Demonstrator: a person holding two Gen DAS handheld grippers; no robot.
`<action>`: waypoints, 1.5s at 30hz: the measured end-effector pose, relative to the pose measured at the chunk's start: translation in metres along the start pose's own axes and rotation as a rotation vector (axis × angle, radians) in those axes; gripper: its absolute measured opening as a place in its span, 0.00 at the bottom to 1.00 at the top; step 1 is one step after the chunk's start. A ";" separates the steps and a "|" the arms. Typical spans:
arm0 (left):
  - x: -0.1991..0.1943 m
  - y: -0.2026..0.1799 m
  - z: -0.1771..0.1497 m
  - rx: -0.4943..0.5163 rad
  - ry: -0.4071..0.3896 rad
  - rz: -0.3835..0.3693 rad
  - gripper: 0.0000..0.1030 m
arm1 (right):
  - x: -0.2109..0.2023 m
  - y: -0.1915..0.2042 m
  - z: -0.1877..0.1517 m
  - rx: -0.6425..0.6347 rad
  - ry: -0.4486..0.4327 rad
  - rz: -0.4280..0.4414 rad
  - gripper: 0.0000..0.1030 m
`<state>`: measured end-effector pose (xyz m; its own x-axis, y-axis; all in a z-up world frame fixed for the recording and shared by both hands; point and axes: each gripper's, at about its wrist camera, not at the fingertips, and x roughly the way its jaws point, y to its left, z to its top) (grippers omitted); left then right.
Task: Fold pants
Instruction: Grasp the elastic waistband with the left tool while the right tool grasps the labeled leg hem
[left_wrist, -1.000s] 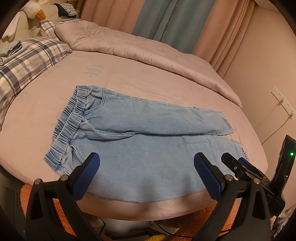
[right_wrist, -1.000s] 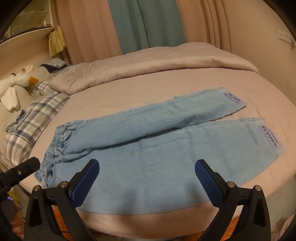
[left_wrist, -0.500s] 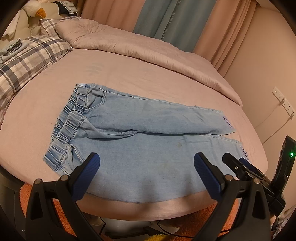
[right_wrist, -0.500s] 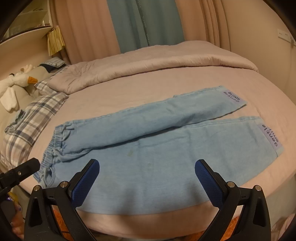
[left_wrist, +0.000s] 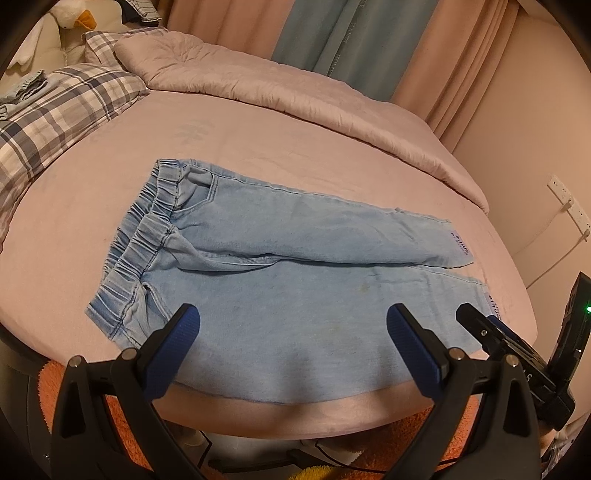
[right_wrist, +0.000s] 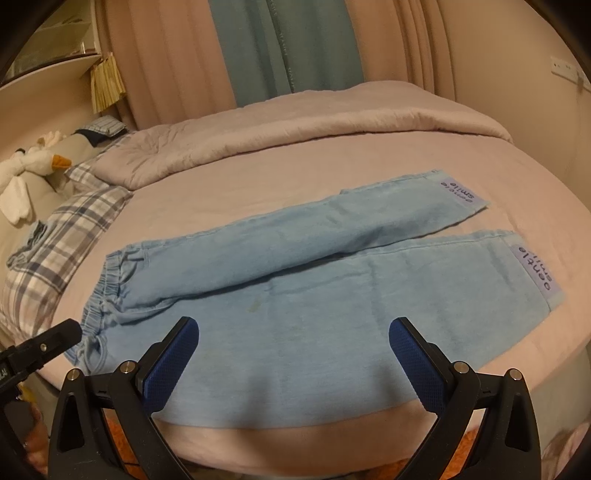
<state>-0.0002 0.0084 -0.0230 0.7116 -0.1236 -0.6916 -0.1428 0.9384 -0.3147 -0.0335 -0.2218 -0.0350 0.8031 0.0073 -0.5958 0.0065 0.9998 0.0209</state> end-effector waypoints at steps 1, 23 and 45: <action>0.000 0.000 0.000 0.000 -0.001 0.001 0.98 | 0.000 -0.001 0.000 0.002 0.002 -0.001 1.00; 0.027 0.114 -0.001 -0.245 0.028 0.230 0.82 | 0.003 -0.078 0.002 0.213 0.012 -0.106 1.00; 0.018 0.182 -0.016 -0.516 0.016 0.077 0.27 | 0.005 -0.109 0.001 0.269 0.015 -0.199 0.98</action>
<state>-0.0243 0.1719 -0.1030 0.6754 -0.0693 -0.7342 -0.5179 0.6642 -0.5391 -0.0300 -0.3312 -0.0392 0.7616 -0.1852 -0.6210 0.3207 0.9405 0.1128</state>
